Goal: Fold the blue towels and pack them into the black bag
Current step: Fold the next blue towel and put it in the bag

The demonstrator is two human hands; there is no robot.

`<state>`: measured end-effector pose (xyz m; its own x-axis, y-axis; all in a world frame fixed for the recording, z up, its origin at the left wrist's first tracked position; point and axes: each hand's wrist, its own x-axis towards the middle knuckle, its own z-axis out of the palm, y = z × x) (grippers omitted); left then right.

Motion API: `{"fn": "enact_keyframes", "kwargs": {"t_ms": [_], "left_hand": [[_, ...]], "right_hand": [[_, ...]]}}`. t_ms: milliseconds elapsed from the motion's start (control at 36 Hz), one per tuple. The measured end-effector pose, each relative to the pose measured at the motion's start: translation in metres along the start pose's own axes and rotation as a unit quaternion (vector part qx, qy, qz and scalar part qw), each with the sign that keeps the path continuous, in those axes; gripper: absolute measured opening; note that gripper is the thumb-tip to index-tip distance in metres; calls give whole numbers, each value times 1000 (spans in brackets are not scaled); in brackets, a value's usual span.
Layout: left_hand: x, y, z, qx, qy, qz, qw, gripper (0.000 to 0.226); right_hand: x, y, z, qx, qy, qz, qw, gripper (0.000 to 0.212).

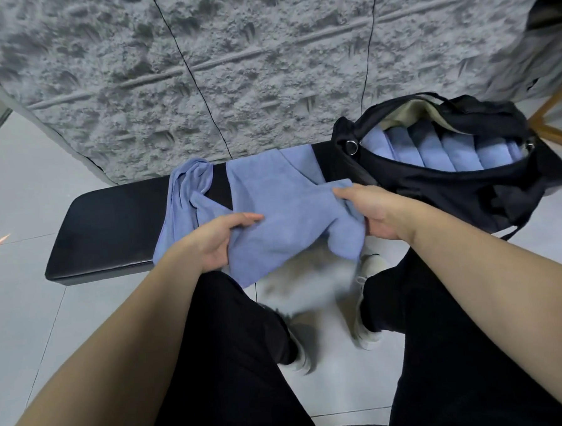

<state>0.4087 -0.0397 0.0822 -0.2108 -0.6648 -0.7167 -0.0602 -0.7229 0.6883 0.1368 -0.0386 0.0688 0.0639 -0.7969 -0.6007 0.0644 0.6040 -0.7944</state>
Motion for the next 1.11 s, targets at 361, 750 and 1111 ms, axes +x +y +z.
{"fn": "enact_keyframes", "kwargs": {"t_ms": [361,750,1111], "left_hand": [[-18,-6,10,-85,-61,114,988,39],[-13,-15,7,67,286,239,926,32],[-42,-18,26,203,250,413,852,13]], "right_hand": [[-16,7,-16,-45,-18,-24,999,65],[-47,19,-16,-388,15,-219,895,56],[-55,26,-22,-582,124,-343,727,5]]}}
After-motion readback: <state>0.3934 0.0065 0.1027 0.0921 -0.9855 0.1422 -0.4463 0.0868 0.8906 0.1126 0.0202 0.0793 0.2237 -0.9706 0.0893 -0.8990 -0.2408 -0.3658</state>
